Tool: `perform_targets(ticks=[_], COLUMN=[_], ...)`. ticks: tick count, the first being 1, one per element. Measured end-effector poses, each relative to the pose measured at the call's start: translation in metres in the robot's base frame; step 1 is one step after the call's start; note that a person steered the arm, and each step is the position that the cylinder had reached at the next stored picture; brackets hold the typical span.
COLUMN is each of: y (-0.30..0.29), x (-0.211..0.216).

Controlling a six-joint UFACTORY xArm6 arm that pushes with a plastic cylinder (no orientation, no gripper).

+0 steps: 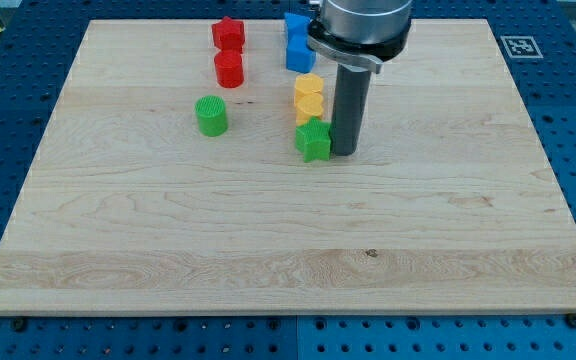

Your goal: Move the green star into the green circle

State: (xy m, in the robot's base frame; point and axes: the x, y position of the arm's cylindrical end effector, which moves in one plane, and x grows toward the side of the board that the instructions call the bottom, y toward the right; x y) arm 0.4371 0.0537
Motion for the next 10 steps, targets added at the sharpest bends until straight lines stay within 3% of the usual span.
perform_targets(ticks=[10], y=[-0.133], x=[-0.031])
